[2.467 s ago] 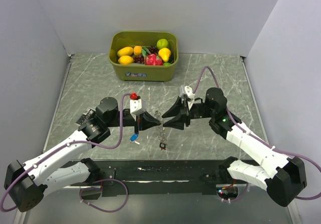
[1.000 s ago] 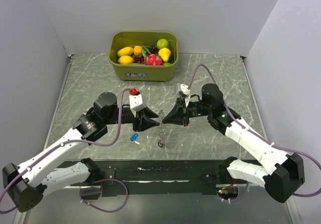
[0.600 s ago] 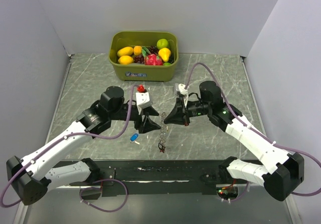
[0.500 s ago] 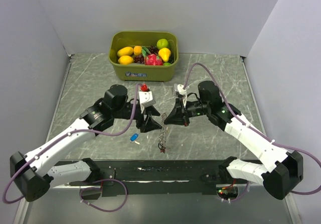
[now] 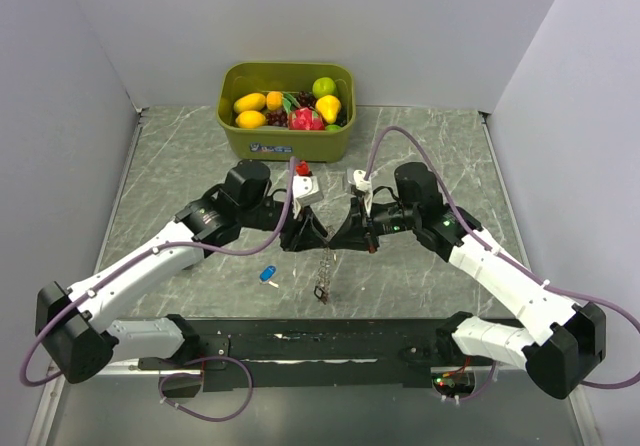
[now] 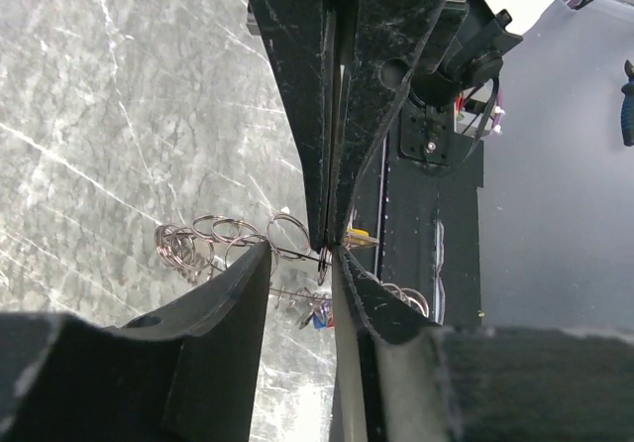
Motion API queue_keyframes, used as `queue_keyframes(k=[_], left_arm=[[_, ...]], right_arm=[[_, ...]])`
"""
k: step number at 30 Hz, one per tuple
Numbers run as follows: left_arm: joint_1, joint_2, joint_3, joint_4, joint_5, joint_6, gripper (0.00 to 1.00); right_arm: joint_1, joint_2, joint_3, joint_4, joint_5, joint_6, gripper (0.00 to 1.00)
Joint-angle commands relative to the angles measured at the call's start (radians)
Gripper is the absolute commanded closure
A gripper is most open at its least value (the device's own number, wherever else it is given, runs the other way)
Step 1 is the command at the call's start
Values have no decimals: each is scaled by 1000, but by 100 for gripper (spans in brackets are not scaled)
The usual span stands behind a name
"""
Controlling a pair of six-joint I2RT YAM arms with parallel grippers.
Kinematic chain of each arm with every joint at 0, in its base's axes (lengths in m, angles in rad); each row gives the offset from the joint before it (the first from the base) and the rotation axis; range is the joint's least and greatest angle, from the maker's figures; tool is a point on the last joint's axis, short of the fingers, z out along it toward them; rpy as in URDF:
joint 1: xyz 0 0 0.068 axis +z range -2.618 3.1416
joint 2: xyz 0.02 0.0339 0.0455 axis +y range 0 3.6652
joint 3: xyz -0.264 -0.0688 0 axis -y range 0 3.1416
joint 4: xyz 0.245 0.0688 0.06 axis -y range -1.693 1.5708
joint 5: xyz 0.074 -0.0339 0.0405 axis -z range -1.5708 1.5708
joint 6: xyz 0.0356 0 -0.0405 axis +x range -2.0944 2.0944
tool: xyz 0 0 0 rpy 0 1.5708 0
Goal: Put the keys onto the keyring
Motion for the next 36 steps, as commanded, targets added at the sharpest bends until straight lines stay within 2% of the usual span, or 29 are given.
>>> queue_keyframes(k=[1,10,12,18,23,26,31,36], left_arm=[[-11,31,58,-21,8,8,64],[-14,17,47,-32,22,16,59],[-14,16,47,-36,14,14,63],[-14,26,55,-58,21,20,65],[-15,45,70,-107,4,39,75],[-15,51,70,-116,-12,29,67],[-15,36,47,-60,-2,14,71],[-15,22,58,-49,-18,15,57]], right_arm=[[6,-42,26,60,-15,1,100],[8,-58,23,73,1,4,100],[6,-59,23,74,-1,4,100],[8,-64,22,80,-4,7,100],[8,-67,22,82,-7,7,100],[8,-68,16,94,-16,13,100],[8,-59,19,89,-25,9,100],[8,-52,20,77,-25,3,100]])
